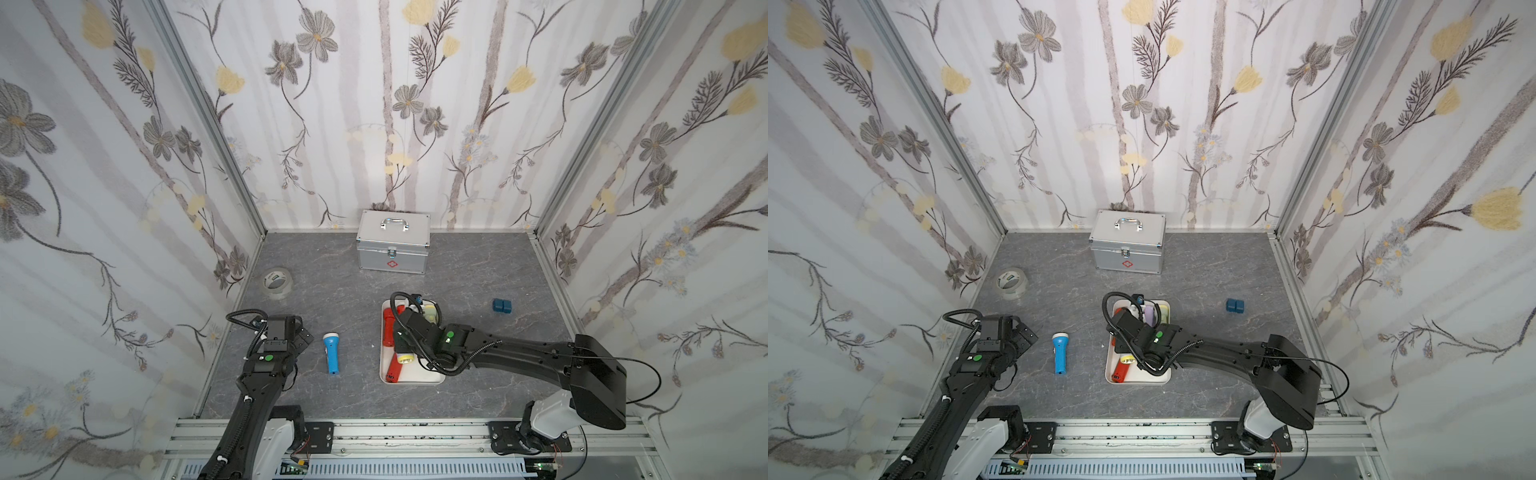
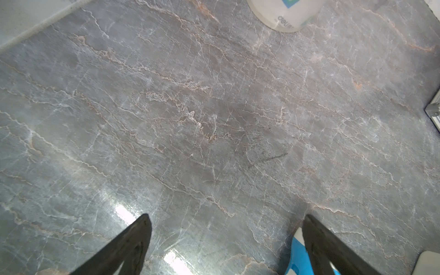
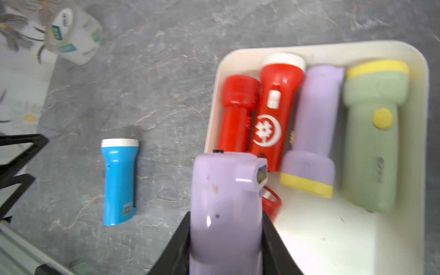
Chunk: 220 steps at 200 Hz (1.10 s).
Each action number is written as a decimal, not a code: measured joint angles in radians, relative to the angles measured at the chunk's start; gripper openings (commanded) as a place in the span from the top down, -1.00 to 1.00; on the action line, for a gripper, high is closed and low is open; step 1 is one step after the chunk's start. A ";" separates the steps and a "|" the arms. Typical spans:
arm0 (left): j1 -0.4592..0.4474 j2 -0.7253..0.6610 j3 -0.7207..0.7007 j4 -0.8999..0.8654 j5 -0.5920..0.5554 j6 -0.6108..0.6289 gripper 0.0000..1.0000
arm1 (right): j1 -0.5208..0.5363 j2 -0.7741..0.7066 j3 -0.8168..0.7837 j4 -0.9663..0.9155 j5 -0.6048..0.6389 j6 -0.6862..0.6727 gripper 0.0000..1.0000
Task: Put the flashlights into the storage boxes
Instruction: Place the flashlight at the storage box.
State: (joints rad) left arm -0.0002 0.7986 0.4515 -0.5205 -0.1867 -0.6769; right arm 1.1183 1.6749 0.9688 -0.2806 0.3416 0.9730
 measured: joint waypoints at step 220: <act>0.000 -0.002 0.000 0.000 0.000 0.000 -1.00 | 0.054 0.010 -0.151 0.092 0.071 0.314 0.29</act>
State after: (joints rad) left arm -0.0002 0.7971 0.4515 -0.5205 -0.1864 -0.6769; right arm 1.1725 1.6848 0.8173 -0.1890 0.4129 1.2873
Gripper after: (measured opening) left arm 0.997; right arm 0.372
